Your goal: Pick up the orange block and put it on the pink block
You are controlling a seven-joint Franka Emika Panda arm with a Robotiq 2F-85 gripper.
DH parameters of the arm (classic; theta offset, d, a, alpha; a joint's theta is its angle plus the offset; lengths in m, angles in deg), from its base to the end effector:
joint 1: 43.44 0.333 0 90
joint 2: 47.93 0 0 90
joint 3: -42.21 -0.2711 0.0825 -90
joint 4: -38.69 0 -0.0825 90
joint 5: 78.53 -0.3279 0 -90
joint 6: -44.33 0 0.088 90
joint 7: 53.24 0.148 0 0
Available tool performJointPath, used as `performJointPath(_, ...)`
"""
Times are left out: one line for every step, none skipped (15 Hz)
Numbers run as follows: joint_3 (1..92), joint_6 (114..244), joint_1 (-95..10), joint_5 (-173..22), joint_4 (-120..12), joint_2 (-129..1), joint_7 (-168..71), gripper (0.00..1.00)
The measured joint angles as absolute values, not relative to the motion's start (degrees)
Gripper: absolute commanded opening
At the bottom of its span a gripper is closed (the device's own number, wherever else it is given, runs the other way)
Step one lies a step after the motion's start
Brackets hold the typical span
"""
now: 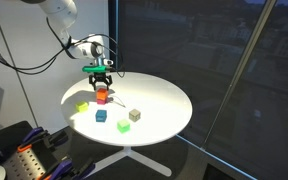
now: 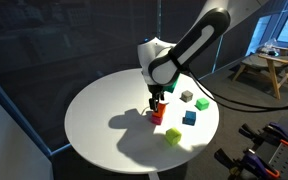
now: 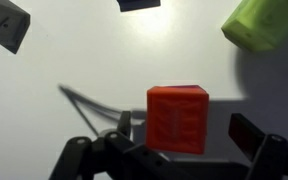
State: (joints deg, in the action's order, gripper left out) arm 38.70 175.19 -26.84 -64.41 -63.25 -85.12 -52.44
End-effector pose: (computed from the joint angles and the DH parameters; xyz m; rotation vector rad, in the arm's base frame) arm 0.5433 0.1845 0.1472 2.8839 0.7394 -0.1687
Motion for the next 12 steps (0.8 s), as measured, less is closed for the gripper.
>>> performJointPath(38.7,174.8,-26.9,-64.4,-63.2,-85.0,-52.4,1.00)
performJointPath(38.7,174.4,-26.9,-64.4,-63.3,-84.7,-52.4,1.00)
performJointPath(38.7,174.0,-26.9,-64.4,-63.3,-84.4,-52.4,1.00)
performJointPath(38.7,173.5,-26.9,-64.5,-63.3,-83.9,-52.4,1.00)
performJointPath(38.6,173.0,-27.0,-64.5,-63.4,-83.3,-52.4,1.00)
performJointPath(38.6,172.5,-27.0,-64.7,-63.5,-82.6,-52.4,1.00)
performJointPath(38.4,172.2,-27.2,-65.0,-63.8,-81.9,-52.4,1.00)
performJointPath(38.2,172.0,-27.5,-65.5,-64.3,-81.0,-52.4,1.00)
performJointPath(38.0,171.9,-27.8,-66.0,-64.9,-80.1,-52.4,1.00)
performJointPath(37.9,171.9,-28.1,-66.7,-65.6,-79.2,-52.4,1.00)
performJointPath(37.8,171.9,-28.5,-67.4,-66.4,-78.3,-52.4,1.00)
performJointPath(37.7,171.9,-28.8,-68.2,-67.2,-77.4,-52.4,1.00)
